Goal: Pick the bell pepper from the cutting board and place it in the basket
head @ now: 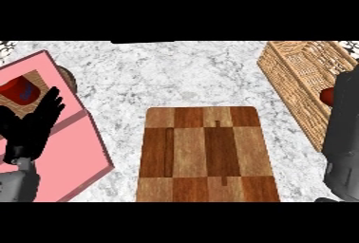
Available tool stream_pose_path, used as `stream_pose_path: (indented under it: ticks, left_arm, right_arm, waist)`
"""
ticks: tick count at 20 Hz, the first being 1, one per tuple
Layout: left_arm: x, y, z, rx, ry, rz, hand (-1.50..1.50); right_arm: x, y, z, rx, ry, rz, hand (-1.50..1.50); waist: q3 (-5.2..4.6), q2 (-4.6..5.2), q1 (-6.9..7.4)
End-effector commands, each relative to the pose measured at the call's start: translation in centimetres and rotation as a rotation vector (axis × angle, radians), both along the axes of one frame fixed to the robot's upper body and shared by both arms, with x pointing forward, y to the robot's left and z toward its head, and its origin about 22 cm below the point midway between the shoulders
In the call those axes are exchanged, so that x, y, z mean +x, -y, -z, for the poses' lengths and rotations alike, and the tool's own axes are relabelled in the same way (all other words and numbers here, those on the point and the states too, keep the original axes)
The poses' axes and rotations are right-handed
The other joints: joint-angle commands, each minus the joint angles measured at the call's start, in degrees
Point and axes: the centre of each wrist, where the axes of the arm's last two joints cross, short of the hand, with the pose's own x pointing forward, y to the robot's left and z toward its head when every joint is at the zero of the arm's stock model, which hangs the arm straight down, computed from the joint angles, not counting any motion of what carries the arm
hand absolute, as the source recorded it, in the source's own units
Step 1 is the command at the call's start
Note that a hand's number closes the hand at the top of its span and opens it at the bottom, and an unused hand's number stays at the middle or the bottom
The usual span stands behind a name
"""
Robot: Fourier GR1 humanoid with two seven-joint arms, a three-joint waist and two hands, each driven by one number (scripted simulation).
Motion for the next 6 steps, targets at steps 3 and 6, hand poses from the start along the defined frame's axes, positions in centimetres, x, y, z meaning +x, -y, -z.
stream_pose_path:
  ticks: [3, 6]
  left_arm:
    - [-0.5, -0.7, -0.1, -0.002, -0.018, -0.014, 0.0]
    - [-0.1, -0.8, 0.3, 0.006, -0.03, -0.015, 0.0]
  right_arm:
    - [-5.6, -1.7, 1.7, 0.149, -0.002, -0.077, -1.5]
    - [-8.3, -2.2, 2.0, 0.139, -0.04, -0.113, -1.5]
  waist:
    - [0.01, -0.57, -1.38]
    - [-0.07, -0.26, -1.65]
